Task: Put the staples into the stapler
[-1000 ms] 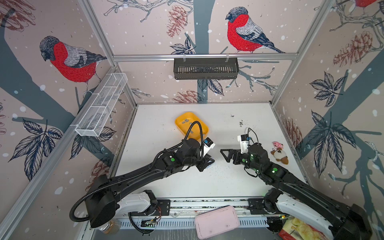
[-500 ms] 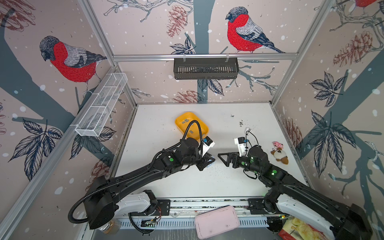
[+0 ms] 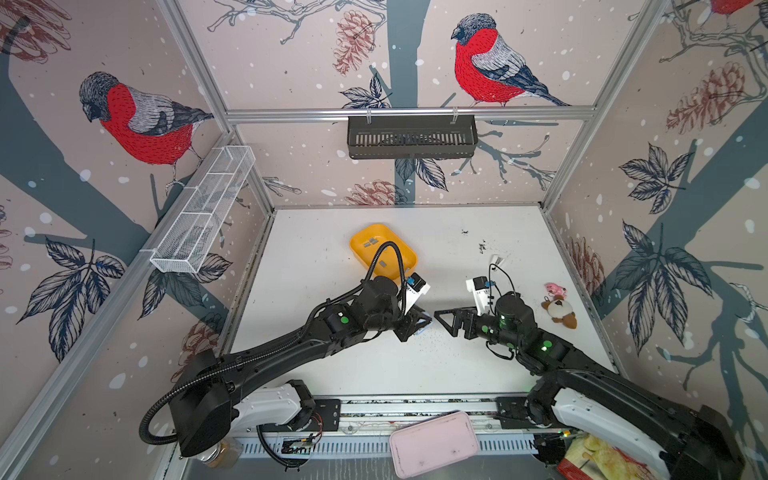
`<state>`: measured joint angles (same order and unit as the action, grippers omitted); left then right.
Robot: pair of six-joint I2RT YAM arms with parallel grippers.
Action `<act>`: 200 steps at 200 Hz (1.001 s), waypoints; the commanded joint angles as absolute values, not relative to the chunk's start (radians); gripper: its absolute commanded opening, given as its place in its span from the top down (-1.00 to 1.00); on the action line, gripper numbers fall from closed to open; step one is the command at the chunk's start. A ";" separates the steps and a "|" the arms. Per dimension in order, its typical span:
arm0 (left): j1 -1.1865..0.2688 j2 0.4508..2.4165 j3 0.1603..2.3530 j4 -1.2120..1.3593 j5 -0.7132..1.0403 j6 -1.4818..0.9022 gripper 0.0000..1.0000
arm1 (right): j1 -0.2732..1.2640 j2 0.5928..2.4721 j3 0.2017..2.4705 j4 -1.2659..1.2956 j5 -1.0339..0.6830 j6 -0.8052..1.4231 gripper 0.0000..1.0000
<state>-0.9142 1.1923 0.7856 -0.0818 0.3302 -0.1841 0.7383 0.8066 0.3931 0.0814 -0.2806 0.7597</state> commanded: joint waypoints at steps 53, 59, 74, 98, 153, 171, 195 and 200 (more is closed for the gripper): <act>-0.914 1.186 0.793 -0.016 0.357 -0.175 0.64 | 0.745 0.846 0.389 0.150 -0.301 0.773 -0.99; -0.913 1.186 0.793 -0.014 0.356 -0.174 0.64 | 0.746 0.850 0.389 0.152 -0.301 0.772 -0.99; -0.914 1.184 0.790 -0.010 0.353 -0.175 0.64 | 0.748 0.854 0.386 0.152 -0.301 0.772 -0.99; -0.914 1.183 0.790 0.000 0.352 -0.180 0.64 | 0.750 0.856 0.373 0.159 -0.301 0.775 -0.99; -0.913 1.182 0.793 0.013 0.336 -0.191 0.65 | 0.755 0.851 0.359 0.152 -0.289 0.776 -0.99; -0.913 1.179 0.791 0.025 0.339 -0.198 0.65 | 0.757 0.852 0.353 0.155 -0.286 0.776 -0.99; -0.912 1.174 0.788 0.041 0.343 -0.208 0.65 | 0.758 0.853 0.348 0.158 -0.284 0.778 -0.99; -0.912 1.173 0.788 0.044 0.343 -0.210 0.65 | 0.760 0.851 0.348 0.157 -0.283 0.778 -0.99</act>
<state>-0.9134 1.1824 0.7860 -0.0727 0.3370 -0.1993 0.7559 0.8513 0.3534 0.1593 -0.2890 0.7822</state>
